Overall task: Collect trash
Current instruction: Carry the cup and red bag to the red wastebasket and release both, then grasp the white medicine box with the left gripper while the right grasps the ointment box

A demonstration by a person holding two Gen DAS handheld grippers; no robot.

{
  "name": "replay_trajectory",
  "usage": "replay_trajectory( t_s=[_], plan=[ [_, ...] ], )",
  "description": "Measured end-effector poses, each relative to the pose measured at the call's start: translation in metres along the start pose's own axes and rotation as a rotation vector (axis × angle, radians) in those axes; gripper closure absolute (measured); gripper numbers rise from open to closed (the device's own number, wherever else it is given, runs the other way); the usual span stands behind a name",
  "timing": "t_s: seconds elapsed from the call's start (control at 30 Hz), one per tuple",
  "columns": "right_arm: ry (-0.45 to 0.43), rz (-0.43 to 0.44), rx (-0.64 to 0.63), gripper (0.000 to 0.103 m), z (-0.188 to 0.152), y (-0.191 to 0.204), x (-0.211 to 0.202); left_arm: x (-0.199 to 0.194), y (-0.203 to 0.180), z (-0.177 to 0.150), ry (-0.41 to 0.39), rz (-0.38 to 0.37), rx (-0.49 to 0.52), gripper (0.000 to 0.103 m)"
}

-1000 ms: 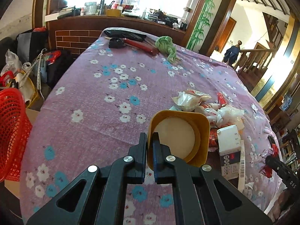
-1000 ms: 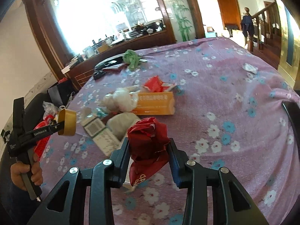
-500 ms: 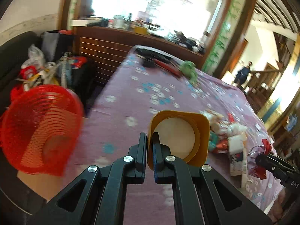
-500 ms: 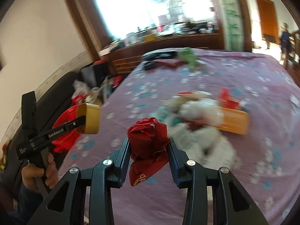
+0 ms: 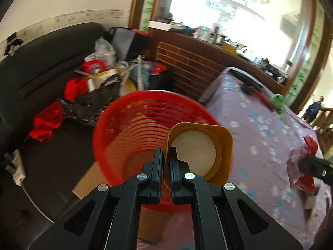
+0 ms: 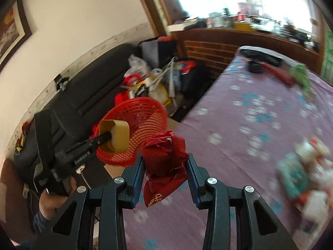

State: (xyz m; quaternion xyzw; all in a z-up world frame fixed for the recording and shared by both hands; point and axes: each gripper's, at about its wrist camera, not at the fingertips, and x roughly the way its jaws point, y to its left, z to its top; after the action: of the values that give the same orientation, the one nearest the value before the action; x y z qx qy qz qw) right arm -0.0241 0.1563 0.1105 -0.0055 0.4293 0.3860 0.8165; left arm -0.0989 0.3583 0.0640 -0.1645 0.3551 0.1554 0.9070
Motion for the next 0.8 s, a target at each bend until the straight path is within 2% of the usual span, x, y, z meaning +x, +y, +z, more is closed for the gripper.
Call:
replay_trajectory(
  t_s=[0.27,0.33,0.37,0.4,0.47,0.53,0.6,0.8],
  plan=[
    [0.06,0.008,-0.014,0.057,0.04,0.028,0.079,0.016,0.018,0.005,0.011,0.028,-0.025,0.094],
    [0.064,0.003,0.002,0.045,0.047,0.027,0.093,0.017,0.023,0.007,0.006,0.023,-0.046,0.076],
    [0.06,0.002,0.01,0.037,0.048,0.026,0.093,0.014,0.024,0.006,-0.001,0.024,-0.052,0.062],
    [0.054,0.001,0.02,0.037,0.048,0.025,0.092,0.011,0.025,0.006,-0.013,0.03,-0.058,0.057],
    [0.04,0.018,0.031,0.037,0.049,0.023,0.085,0.006,0.024,0.006,-0.03,0.038,-0.054,0.056],
    [0.018,-0.004,0.02,0.036,0.045,0.021,0.072,-0.001,0.023,0.004,-0.039,0.024,-0.048,0.055],
    [-0.002,-0.007,0.029,0.033,0.039,0.017,0.058,-0.01,0.017,0.002,-0.053,0.015,-0.042,0.05],
    [-0.044,-0.008,0.078,0.032,0.005,-0.002,0.007,-0.03,-0.018,-0.01,-0.089,-0.019,0.027,0.043]
  ],
)
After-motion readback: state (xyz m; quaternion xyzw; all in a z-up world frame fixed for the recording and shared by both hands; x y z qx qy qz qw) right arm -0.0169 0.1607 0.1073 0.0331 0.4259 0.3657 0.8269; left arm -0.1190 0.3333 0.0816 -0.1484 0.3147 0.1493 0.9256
